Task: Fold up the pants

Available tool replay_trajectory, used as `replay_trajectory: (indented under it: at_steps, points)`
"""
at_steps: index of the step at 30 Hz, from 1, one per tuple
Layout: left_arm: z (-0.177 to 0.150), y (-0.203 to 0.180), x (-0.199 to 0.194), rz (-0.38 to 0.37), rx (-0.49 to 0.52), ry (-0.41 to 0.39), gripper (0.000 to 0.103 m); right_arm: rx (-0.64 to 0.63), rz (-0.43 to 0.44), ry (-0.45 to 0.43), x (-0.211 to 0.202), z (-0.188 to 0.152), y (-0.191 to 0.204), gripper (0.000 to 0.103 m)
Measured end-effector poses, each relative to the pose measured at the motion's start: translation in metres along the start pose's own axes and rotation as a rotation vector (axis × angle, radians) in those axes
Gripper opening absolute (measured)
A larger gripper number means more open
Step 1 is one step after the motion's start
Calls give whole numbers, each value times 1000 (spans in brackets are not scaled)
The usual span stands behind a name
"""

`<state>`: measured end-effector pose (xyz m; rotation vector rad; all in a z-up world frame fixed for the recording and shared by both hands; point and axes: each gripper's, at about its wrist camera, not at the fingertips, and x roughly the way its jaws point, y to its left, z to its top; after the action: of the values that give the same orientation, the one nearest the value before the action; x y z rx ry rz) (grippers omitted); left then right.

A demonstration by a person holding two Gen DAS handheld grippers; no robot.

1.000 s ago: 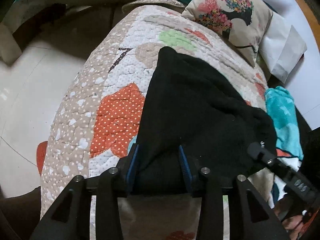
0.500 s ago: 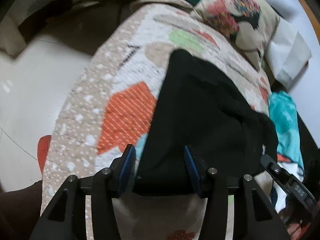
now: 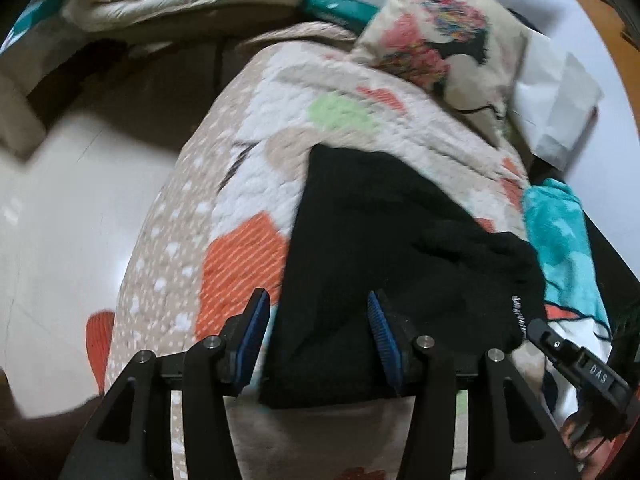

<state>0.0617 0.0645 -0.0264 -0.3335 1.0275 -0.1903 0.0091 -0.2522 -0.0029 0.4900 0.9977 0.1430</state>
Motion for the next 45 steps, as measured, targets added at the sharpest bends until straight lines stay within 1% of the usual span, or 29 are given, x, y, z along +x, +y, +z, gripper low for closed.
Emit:
replay_trajectory:
  at_steps: [1,3,6,8,11,13,15,18,24,30,32,35,36,38,39,40,41,42,43,44,45]
  points:
    - [5,-7,-3,-17,16,3,50,36,-2,-24,-9,-2,-9,25]
    - [16,-27,-10,-73,60,-3,50,91,-12,-41,-17,-6,-26,25]
    - [31,-72,-13,-115,184,-10,53,193,-51,-59,-14,-10,-49,25]
    - [40,-106,-3,-151,263,20,54,241,-69,-62,-11,-11,-63,25]
    - [50,-154,27,-222,348,100,54,263,-77,-95,-11,-7,-75,26]
    - [53,-183,52,-225,393,144,54,267,-83,-113,-10,-2,-79,30]
    - [57,-207,79,-234,434,182,54,280,-71,-121,-8,1,-84,32]
    - [60,-240,120,-266,452,260,54,285,-71,-121,1,7,-87,34]
    - [61,-281,162,-257,542,295,54,355,-35,-114,15,11,-98,38]
    - [54,-301,187,-259,636,347,54,353,-61,-134,14,8,-96,40]
    - [51,-305,192,-243,670,357,58,357,-92,-157,9,6,-96,42]
    - [46,-309,201,-229,685,379,66,356,-133,-181,3,4,-96,46]
    - [44,-311,203,-227,695,377,68,345,-149,-189,2,4,-94,48]
    - [38,-318,202,-201,744,369,69,334,-155,-185,5,4,-93,54]
    - [35,-321,202,-184,776,371,67,328,-154,-186,7,5,-92,59]
    - [32,-324,201,-171,807,366,54,318,-151,-195,9,6,-91,61]
    - [31,-325,199,-153,828,355,47,309,-134,-197,11,8,-91,62]
    - [30,-325,198,-147,835,354,41,307,-90,-184,15,10,-92,61]
    - [31,-324,196,-152,834,354,36,309,-55,-169,17,12,-93,56]
    - [32,-323,192,-158,829,352,34,315,-38,-163,17,13,-93,48]
    - [34,-320,189,-168,820,352,31,324,-11,-151,18,14,-95,31]
